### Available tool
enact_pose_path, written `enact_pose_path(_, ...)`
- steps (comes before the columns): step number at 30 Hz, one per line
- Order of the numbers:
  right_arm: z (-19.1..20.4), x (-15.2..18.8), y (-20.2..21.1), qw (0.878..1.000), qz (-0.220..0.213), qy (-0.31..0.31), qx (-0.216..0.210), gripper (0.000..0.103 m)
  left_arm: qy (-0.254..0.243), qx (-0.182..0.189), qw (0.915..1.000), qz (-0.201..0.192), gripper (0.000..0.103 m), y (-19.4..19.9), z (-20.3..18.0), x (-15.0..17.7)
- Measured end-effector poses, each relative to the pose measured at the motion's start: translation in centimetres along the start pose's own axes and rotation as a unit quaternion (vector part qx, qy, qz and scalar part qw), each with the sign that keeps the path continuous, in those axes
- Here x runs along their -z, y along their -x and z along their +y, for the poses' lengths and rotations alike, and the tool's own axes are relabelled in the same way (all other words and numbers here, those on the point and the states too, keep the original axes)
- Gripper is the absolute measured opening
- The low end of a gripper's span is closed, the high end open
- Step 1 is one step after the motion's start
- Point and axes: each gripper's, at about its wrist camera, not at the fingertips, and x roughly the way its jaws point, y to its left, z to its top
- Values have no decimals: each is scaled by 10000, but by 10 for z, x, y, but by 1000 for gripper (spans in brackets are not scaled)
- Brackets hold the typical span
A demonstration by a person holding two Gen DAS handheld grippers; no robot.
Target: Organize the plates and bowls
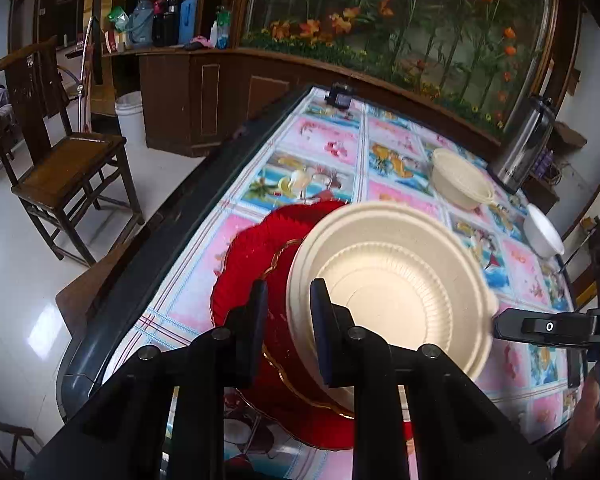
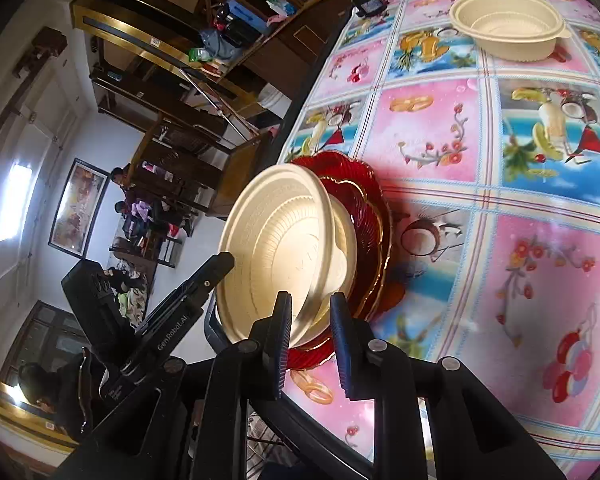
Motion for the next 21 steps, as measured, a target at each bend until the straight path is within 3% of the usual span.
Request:
enact_pose_path(6, -18, 0, 32, 9992, -332, -149, -139, 22, -254, 340, 9985, -333, 19, 22, -25, -6)
enact_pose_path(11, -51, -1, 66, 9965, -734, -399, -10, 27, -847, 742, 9930, -370, 21, 33, -73, -4)
enact_pose_path(13, -70, -2, 80, 9942, -897, -590, 93, 28, -1140, 928, 9888, -273, 39, 32, -99, 2)
enact_pose_path(14, -80, -4, 86, 9927, -973, -692, 154, 28, -1224, 1022, 9870, -218, 42, 29, -109, 4)
enact_pose_path(18, -123, -13, 126, 9798, -1502, -1177, 601, 28, -1712, 1461, 9740, 271, 43, 5, -161, 28)
enact_pose_path(21, -151, -25, 157, 9624, -1985, -1482, 1111, 28, -2081, 1611, 9622, 694, 43, -24, -196, 48)
